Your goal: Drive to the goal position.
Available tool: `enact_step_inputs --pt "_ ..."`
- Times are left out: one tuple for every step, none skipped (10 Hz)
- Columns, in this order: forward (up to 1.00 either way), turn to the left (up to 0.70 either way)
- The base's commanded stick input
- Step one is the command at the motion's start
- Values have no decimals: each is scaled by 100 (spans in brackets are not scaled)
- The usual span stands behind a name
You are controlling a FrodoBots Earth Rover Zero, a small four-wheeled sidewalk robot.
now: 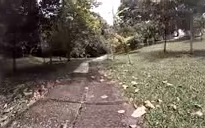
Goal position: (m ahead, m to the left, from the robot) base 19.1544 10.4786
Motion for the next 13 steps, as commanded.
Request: enact_step_inputs --pt "50 47" --pt "50 34" --pt "50 14" --pt "50 2" --pt "50 2" --pt "50 24" --pt "50 50" --pt "50 40" --pt "50 19" --pt "50 0" --pt "50 0" --pt "50 0" --pt "50 0"
